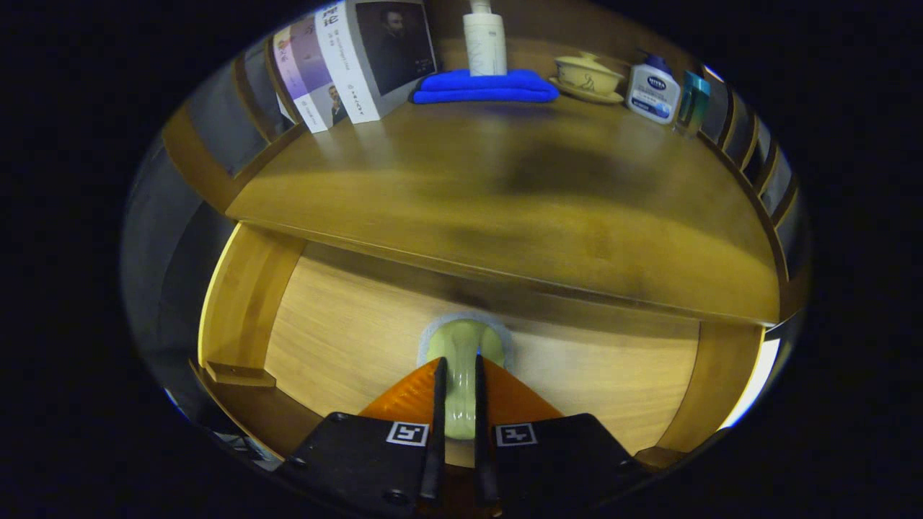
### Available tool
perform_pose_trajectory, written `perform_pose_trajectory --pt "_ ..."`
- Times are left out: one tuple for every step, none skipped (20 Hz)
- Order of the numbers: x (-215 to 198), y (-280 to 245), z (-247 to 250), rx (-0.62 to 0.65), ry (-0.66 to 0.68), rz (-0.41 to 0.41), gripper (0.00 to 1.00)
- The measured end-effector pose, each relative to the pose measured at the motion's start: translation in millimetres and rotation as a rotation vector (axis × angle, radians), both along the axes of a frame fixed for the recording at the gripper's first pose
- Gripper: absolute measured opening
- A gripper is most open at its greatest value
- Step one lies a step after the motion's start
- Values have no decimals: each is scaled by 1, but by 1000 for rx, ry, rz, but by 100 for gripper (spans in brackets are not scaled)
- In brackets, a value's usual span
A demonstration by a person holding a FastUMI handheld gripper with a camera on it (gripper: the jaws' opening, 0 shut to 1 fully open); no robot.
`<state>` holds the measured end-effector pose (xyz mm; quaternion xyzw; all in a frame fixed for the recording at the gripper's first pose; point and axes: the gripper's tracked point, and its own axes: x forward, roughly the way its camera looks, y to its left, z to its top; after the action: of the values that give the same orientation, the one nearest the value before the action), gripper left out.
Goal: Pull open the drawer, take out the items inside it, and place them on the countertop above the cabinet.
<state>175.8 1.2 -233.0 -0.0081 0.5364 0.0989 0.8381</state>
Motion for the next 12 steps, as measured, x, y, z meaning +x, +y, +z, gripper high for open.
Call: perform_pose_trajectory --pt "-2 3 -1 25 0 9 19" --pt "-4 3 2 42 1 14 19" --pt "-6 3 6 59 -7 18 19" --pt "-9 1 13 77 -14 19 19" --pt "-11 2 25 103 -37 26 19" --pt "-14 -1 37 113 -65 34 19" --pt "-18 -8 49 109 -93 41 19" --pt "-22 -15 62 104 -118 48 19" --pt "-25 -19 70 105 -139 50 19" --pt "-30 -24 80 111 -157 50 19" --pt "-33 -27 88 120 -175 48 19" --pt "-36 -30 95 128 -192 45 19"
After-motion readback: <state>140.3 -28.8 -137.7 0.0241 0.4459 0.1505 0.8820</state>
